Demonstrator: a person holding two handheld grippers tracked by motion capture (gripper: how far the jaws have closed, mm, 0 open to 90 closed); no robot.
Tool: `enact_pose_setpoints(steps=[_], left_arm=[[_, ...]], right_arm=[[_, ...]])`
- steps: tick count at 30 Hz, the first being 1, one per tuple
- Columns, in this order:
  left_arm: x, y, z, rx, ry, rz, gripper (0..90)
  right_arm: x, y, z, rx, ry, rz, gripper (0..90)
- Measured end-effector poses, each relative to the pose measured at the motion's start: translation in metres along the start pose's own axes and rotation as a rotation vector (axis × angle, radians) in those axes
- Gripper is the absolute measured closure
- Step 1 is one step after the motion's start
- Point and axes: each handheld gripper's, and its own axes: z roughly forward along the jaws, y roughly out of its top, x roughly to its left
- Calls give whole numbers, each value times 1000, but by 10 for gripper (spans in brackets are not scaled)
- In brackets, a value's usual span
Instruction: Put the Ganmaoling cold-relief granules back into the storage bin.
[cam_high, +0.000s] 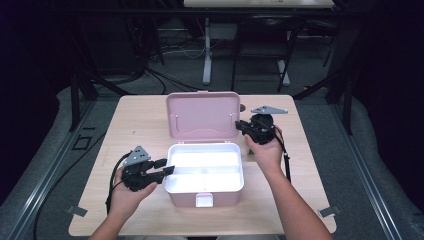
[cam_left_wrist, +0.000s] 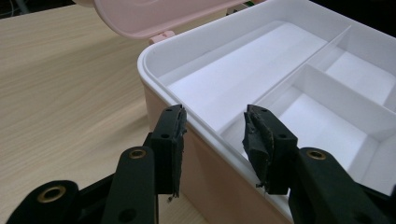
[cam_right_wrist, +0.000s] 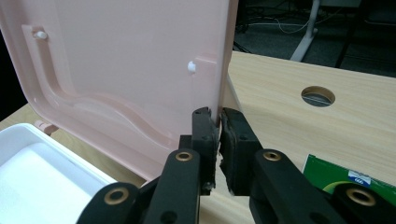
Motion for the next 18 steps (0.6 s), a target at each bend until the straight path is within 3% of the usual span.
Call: enact_pose_setpoints(steps=[5,9,18], left_arm=[[2,-1,0,-11,-11,-15,581],[4,-2,0,-12,-16,-22,591],[5,-3,1,-19,-5,-33,598]], right_arm=[[-1,1,5,9,-16,5,829],[-1,1,7,7,-42,10,762],[3,-2,7,25,-47,-34,750]])
